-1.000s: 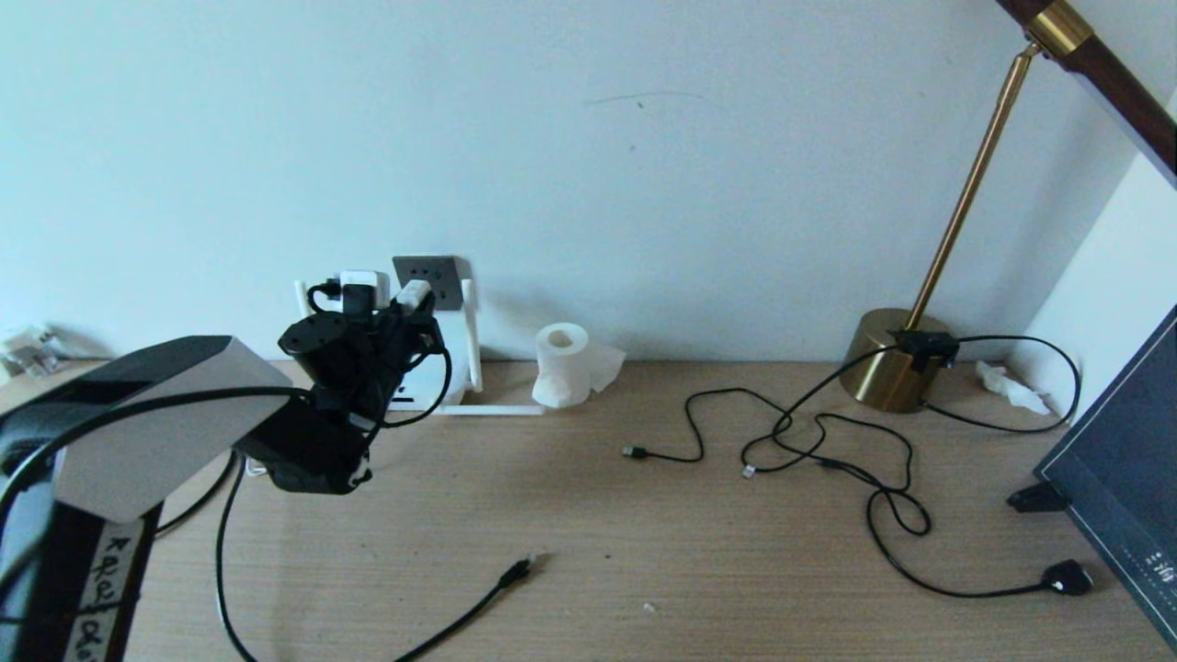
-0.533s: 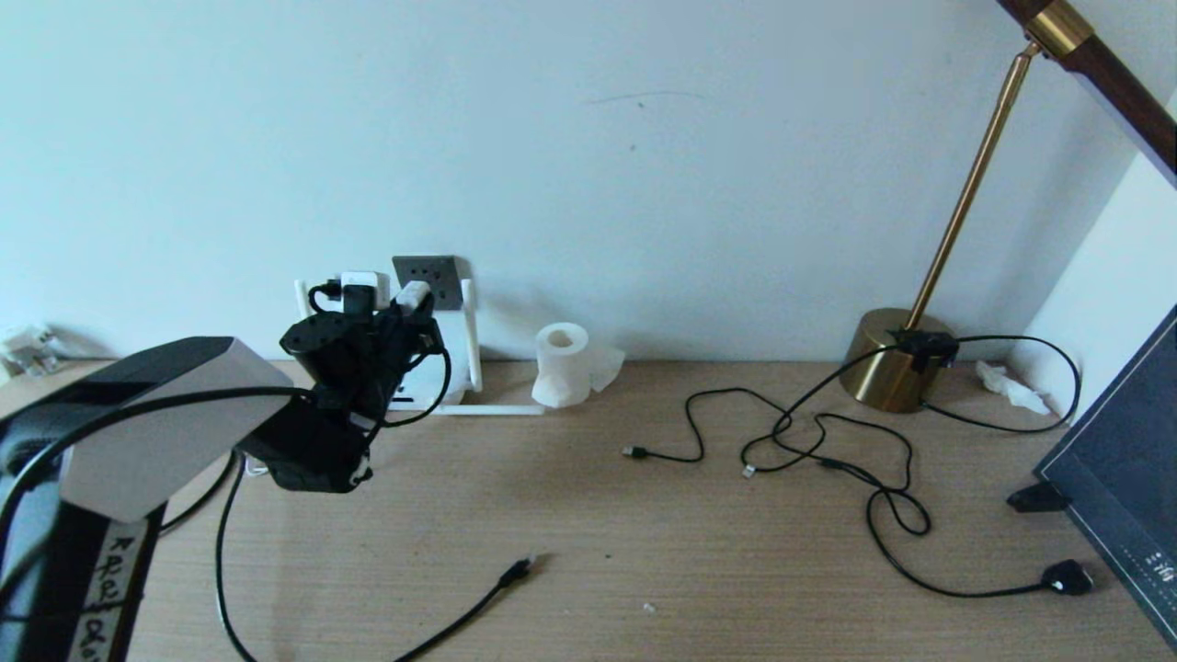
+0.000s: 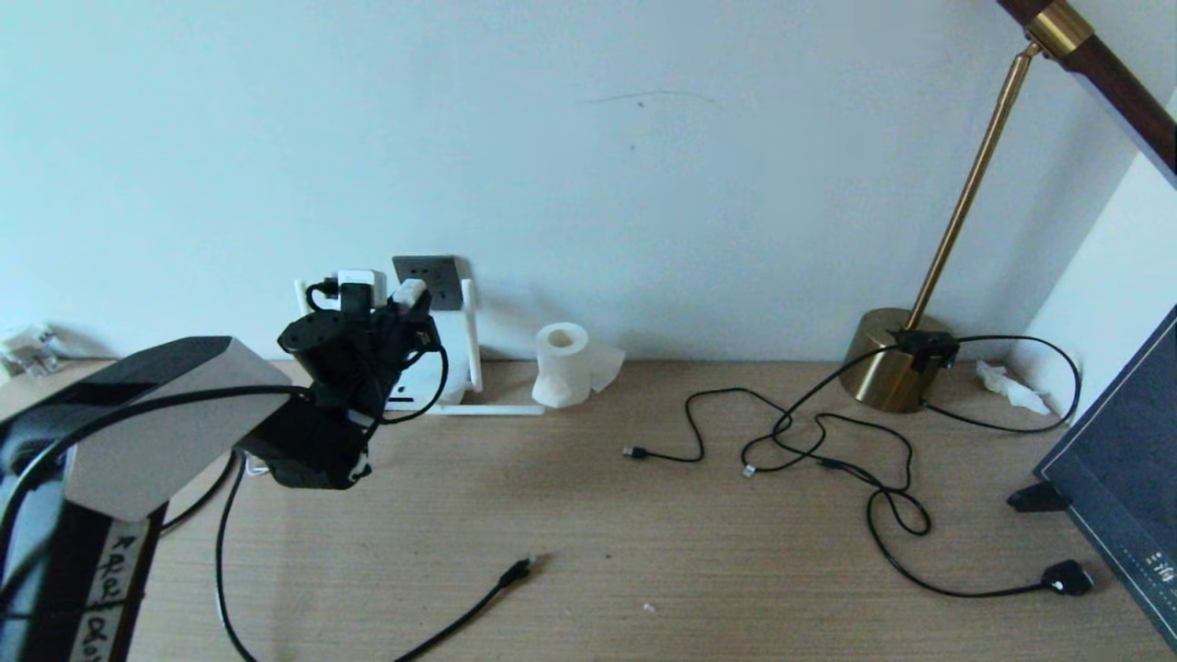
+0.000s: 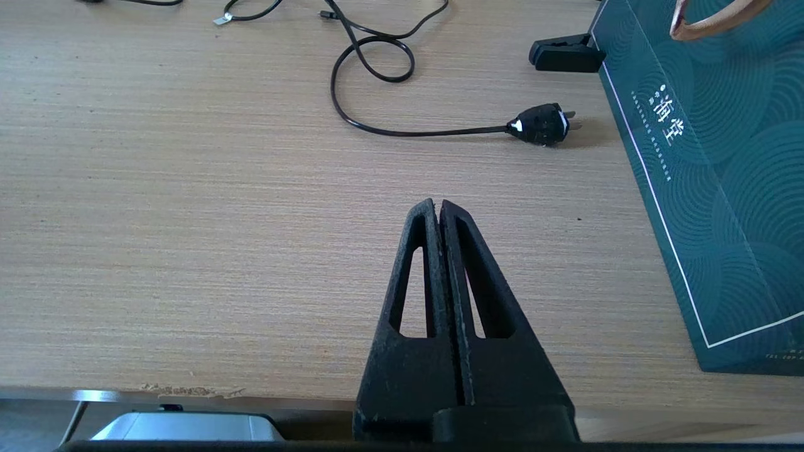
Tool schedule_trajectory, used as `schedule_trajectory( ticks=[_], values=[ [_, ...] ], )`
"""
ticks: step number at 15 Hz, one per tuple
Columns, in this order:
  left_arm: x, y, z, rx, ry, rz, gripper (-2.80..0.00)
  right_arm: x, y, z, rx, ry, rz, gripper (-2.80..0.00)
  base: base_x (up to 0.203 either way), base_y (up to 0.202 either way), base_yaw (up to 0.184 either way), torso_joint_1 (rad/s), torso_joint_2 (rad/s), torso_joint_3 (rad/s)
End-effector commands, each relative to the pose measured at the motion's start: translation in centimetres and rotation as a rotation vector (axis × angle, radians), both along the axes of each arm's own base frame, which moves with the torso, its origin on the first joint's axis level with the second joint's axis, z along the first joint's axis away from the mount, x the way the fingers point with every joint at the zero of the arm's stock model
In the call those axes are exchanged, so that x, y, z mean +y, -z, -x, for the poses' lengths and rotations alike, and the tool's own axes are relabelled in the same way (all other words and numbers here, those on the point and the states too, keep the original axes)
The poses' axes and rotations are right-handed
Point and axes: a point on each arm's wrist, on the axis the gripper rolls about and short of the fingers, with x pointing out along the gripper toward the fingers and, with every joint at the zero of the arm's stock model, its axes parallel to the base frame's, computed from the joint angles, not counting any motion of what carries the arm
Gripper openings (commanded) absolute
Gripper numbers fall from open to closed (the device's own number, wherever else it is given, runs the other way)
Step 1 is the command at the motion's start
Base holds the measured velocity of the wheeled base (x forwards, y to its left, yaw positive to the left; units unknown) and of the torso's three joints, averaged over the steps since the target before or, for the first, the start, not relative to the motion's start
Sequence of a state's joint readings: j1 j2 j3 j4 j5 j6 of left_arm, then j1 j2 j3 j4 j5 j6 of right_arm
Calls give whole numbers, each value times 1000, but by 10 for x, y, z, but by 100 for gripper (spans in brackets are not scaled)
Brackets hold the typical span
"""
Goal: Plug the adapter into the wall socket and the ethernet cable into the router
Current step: Align plug and socket
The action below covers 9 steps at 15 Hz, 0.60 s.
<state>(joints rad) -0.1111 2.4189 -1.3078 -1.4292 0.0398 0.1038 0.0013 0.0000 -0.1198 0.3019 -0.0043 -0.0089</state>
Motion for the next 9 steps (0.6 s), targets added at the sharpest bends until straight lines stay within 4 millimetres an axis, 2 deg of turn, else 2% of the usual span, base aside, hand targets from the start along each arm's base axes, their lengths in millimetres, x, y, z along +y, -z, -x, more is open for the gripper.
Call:
schedule_trajectory(
  ticks=[1, 9],
  values=[
    [0, -3, -1, -13, -1, 1, -280, 0, 0, 0, 2, 0, 0, -280, 0, 0, 0, 0, 0, 0],
    [0, -7, -4, -14, -1, 1, -280, 0, 0, 0, 2, 0, 0, -280, 0, 0, 0, 0, 0, 0]
  ],
)
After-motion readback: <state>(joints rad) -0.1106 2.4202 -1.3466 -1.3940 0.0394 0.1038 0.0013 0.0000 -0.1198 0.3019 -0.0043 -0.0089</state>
